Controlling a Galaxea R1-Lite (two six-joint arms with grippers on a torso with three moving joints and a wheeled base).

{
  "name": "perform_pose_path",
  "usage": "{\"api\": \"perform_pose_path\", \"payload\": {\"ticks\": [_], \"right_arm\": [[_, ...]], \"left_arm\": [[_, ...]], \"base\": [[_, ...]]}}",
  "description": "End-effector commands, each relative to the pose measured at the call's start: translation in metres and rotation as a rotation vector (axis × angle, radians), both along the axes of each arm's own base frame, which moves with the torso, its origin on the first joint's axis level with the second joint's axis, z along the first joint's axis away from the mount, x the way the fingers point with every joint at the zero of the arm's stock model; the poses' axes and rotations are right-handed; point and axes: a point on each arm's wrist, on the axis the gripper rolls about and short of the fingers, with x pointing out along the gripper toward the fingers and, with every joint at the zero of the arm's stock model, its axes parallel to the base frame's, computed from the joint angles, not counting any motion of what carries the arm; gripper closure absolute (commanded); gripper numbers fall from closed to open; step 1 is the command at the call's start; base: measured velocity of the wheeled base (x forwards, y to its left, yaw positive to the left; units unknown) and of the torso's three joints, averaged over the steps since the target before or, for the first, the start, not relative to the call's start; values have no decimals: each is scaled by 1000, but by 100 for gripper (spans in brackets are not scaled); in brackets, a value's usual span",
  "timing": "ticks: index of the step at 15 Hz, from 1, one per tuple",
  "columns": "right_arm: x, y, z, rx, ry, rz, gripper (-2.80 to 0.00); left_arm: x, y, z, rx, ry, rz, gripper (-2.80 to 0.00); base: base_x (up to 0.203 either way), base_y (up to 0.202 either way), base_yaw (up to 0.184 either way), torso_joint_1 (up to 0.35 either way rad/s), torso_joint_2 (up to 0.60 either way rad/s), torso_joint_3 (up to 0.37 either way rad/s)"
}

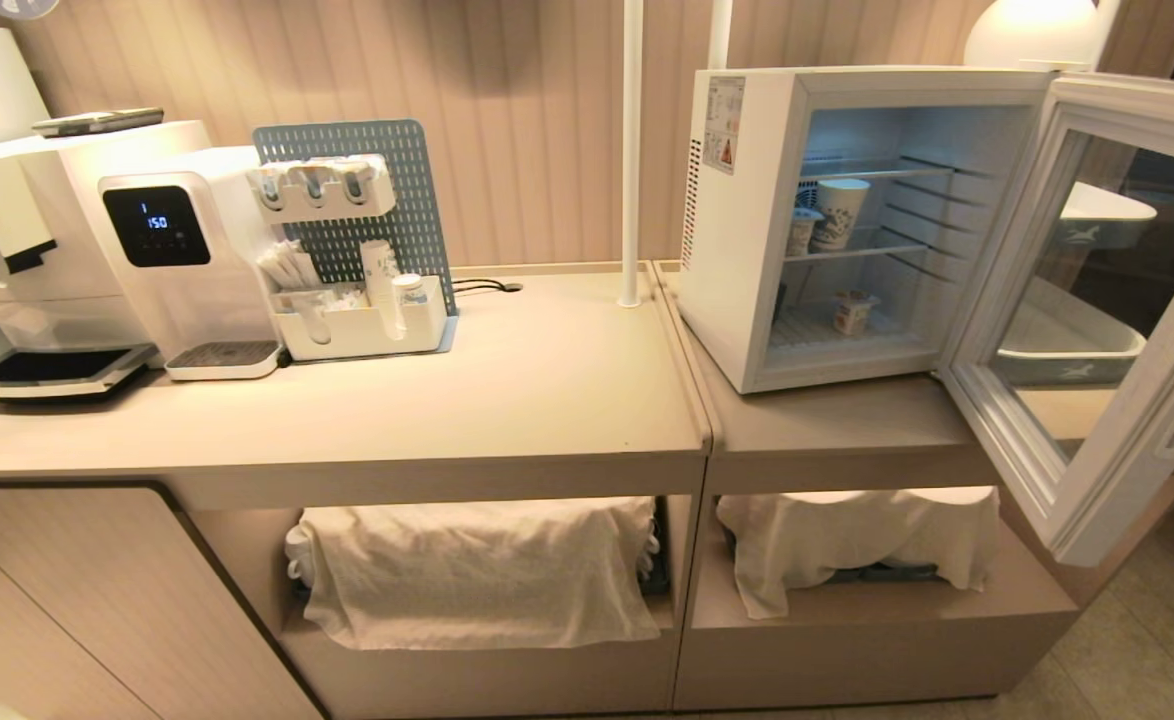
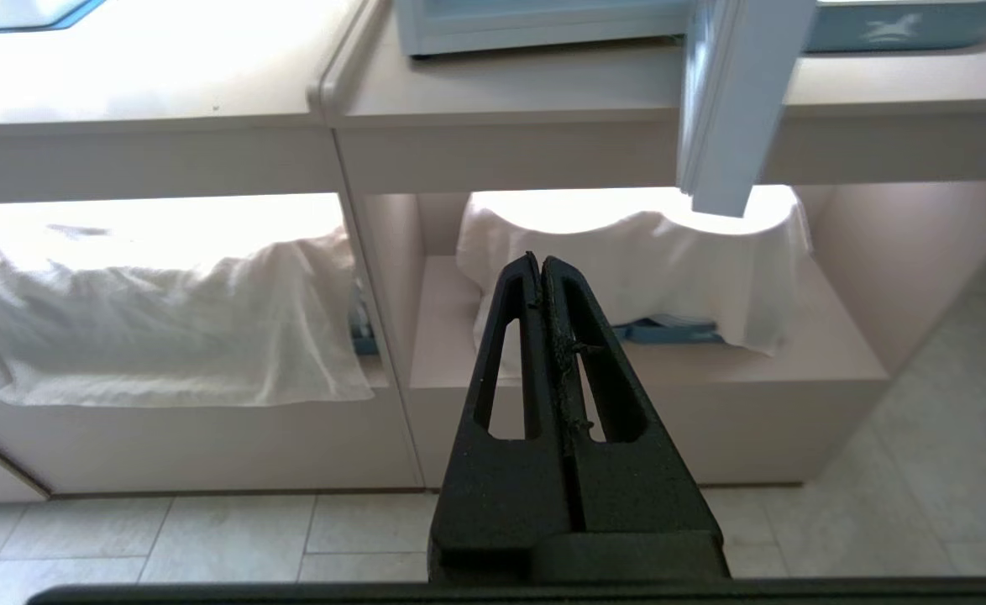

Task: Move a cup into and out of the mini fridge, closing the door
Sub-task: Take the yoghurt out of the freezer

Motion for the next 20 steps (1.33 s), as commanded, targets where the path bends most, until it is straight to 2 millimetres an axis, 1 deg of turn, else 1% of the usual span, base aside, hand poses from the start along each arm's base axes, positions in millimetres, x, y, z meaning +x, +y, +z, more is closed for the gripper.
{"api": "perform_pose_path", "payload": {"ticks": [1,8,20], "right_arm": [[0,0,0,-1,1,0,0],[0,0,0,-1,1,0,0],[0,0,0,-1,1,0,0]], "left_arm": [[0,0,0,2,1,1,0],[0,0,0,-34,-5,4,0],[0,0,0,-26,-5,4,0]], "base": [[0,0,0,0,0,0],[0,0,0,0,0,0],[0,0,0,0,0,0]]}}
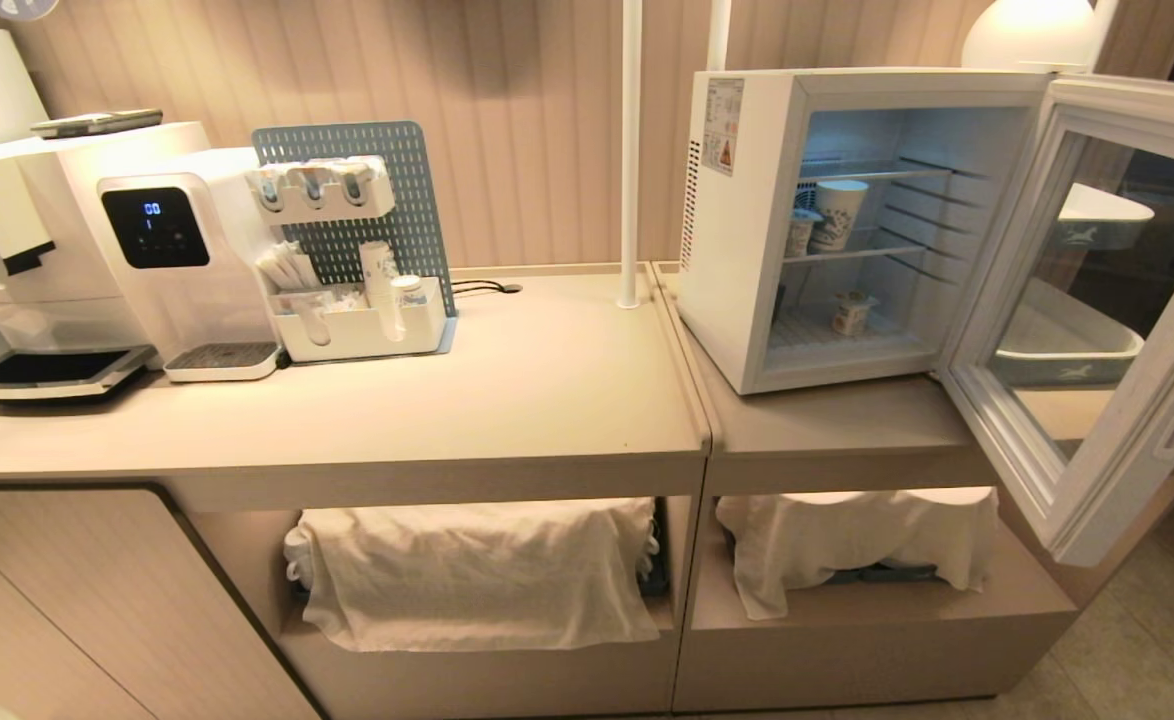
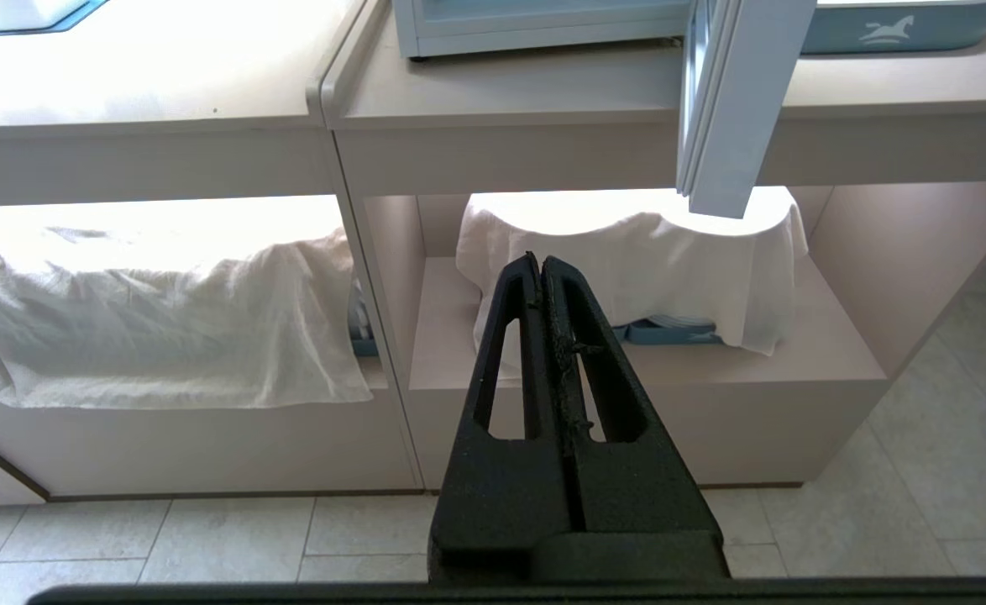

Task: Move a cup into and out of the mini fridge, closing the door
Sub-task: Take the yoghurt out of the freezer

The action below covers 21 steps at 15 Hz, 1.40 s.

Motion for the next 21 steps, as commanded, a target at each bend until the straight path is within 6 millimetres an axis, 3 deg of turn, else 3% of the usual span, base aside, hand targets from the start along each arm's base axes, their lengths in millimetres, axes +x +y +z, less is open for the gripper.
{"api": "perform_pose_path", "payload": {"ticks": [1,15,21], "right_arm": [[0,0,0,-1,2,0,0],[0,0,0,-1,3,0,0],[0,0,0,-1,3,0,0]], "left_arm": [[0,0,0,-1,-1,0,0],[0,0,0,-2,-3,-3,0],[0,0,0,-12,-3,1,0]], "base": [[0,0,0,0,0,0],[180,0,-1,2,2,3],[0,0,0,0,0,0]]}}
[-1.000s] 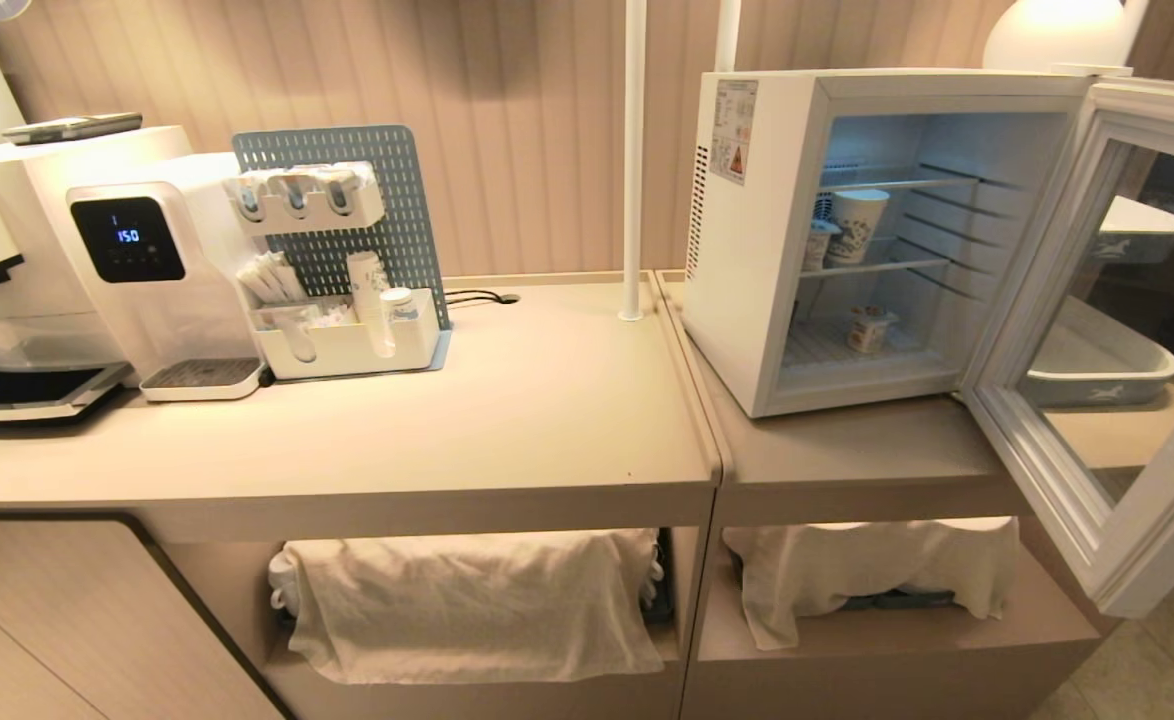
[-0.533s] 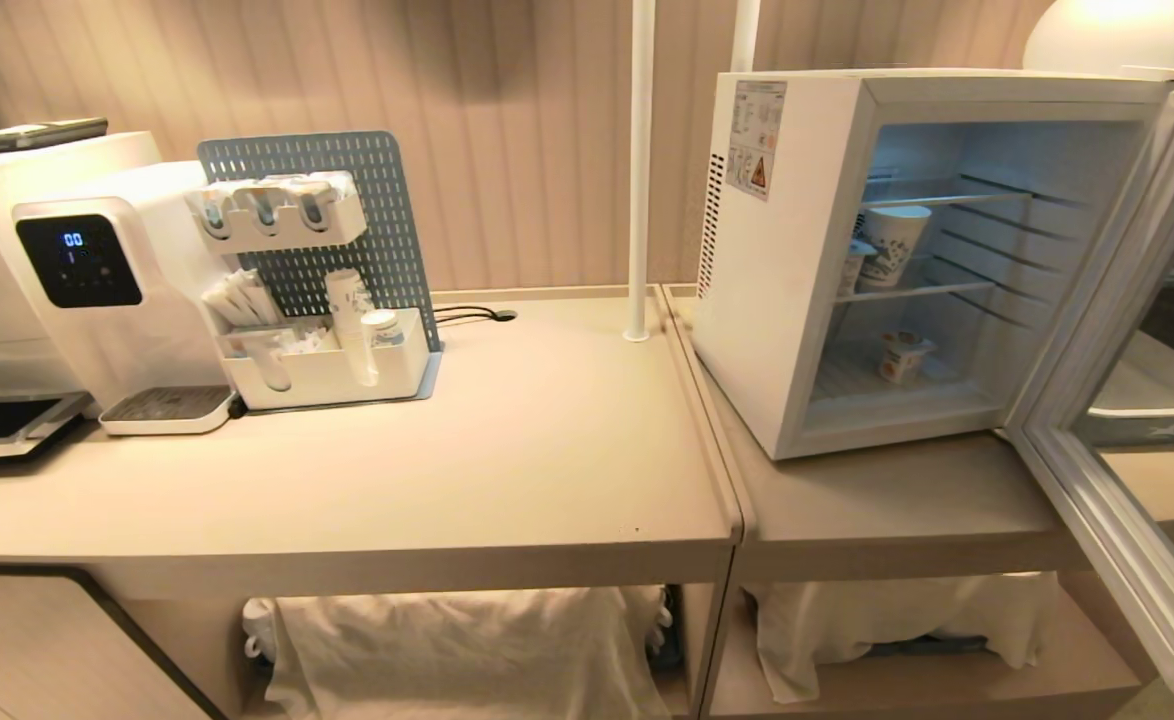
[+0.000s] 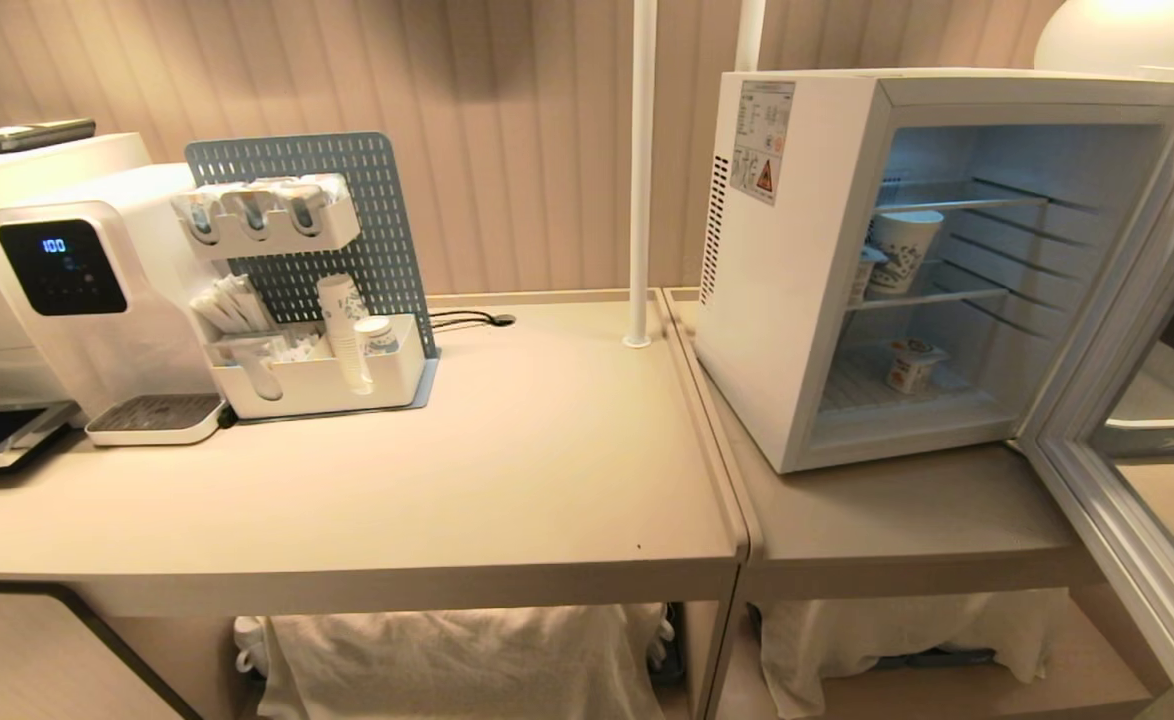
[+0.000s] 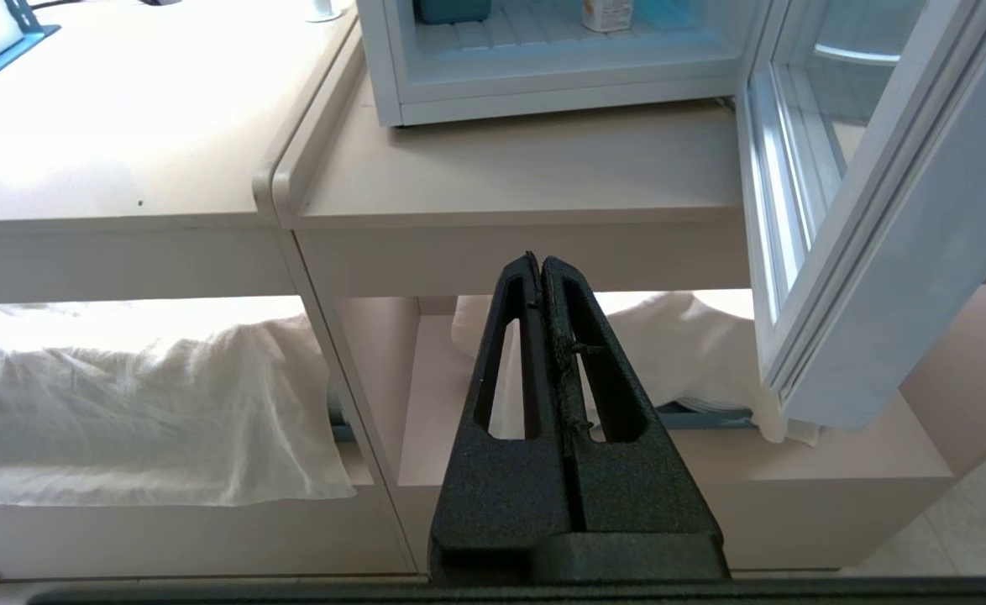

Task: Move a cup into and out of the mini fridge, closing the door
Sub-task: Take the yoghurt out of the freezer

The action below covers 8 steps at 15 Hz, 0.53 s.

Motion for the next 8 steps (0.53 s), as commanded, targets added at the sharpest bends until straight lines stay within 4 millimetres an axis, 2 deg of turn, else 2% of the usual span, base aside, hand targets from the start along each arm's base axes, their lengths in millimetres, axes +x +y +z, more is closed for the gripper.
{"api": "perform_pose_path", "payload": {"ticks": [1,8], "right_arm": [[0,0,0,-1,2,1,0],[0,0,0,-1,2,1,0]], "left_arm": [[0,0,0,0,1,-1,0],[0,0,0,-15,0,1,0]], "base": [[0,0,0,0,0,0],[0,0,0,0,0,0]]}}
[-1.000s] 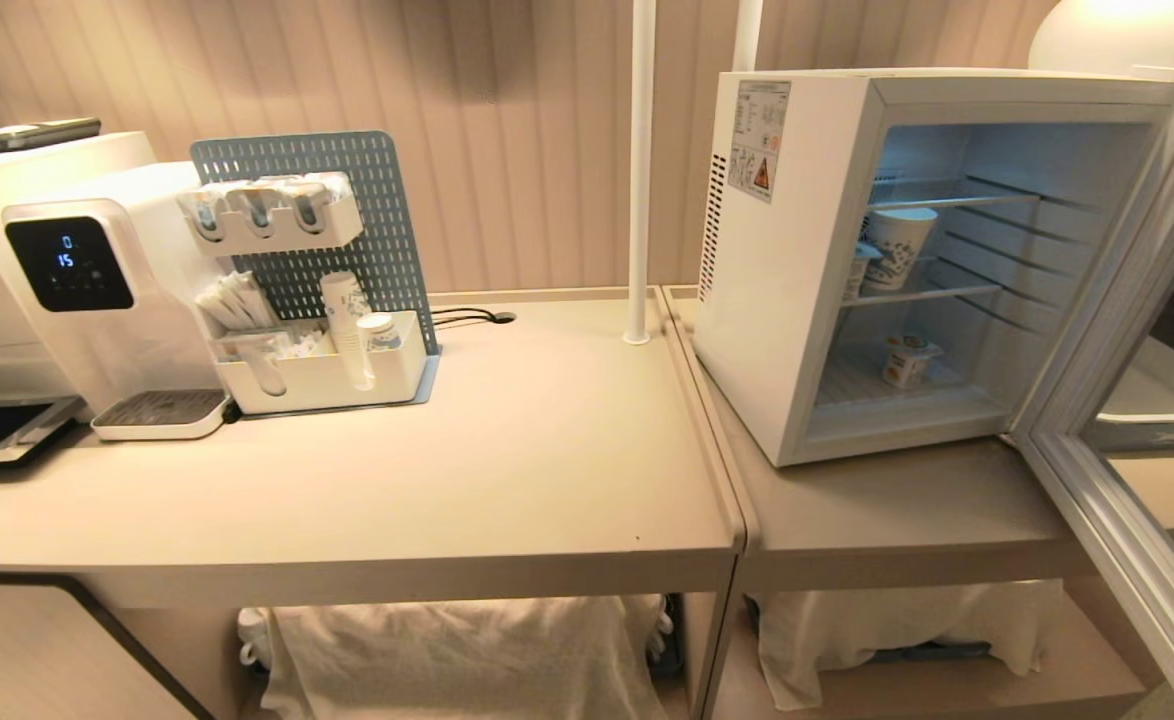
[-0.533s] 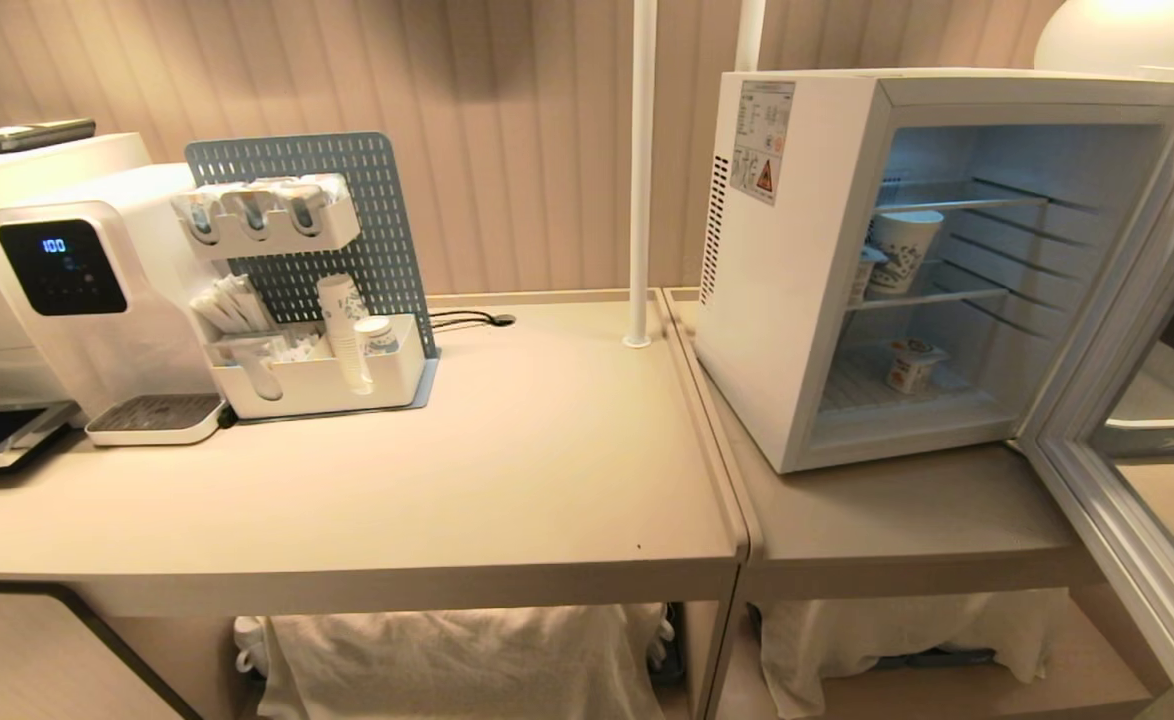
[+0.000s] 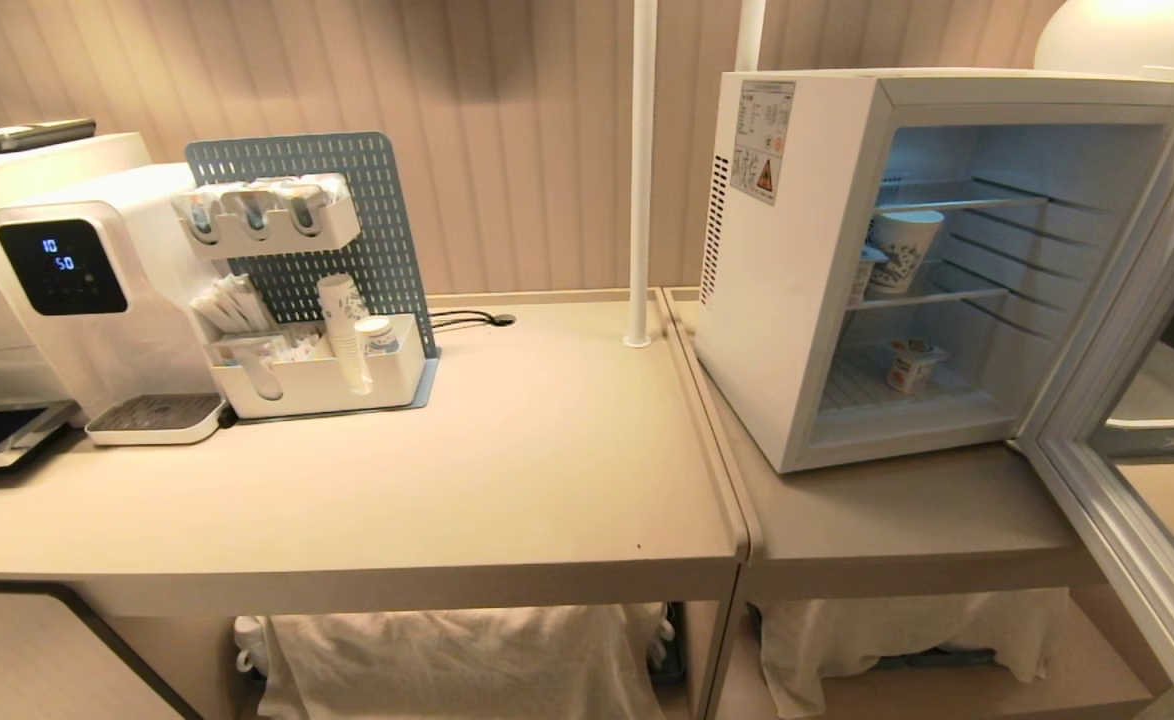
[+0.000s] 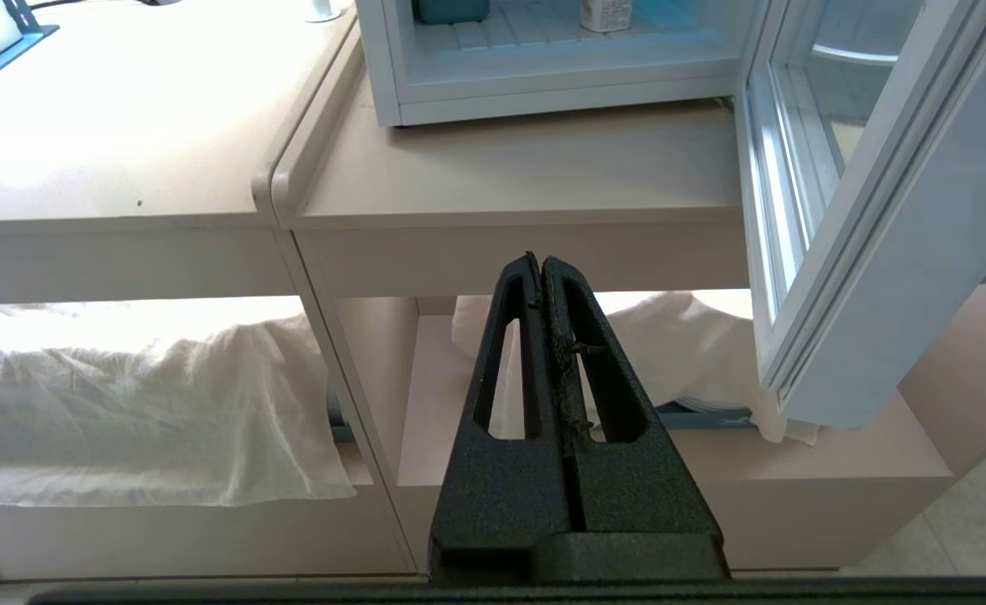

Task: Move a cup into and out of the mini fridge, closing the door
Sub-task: Take the yoghurt out of the freezer

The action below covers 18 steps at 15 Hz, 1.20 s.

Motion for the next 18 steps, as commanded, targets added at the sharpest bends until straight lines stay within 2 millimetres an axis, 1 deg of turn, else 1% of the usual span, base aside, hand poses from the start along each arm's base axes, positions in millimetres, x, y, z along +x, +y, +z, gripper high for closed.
{"api": "perform_pose_path", "payload": {"ticks": [1,18], "right_arm": [[0,0,0,0,0,0,0],[0,0,0,7,0,0,0]], "left_arm": [[0,0,0,-2,1,1,0],[0,0,0,-14,1,-1,0]], "base": [[0,0,0,0,0,0],[0,0,0,0,0,0]]}}
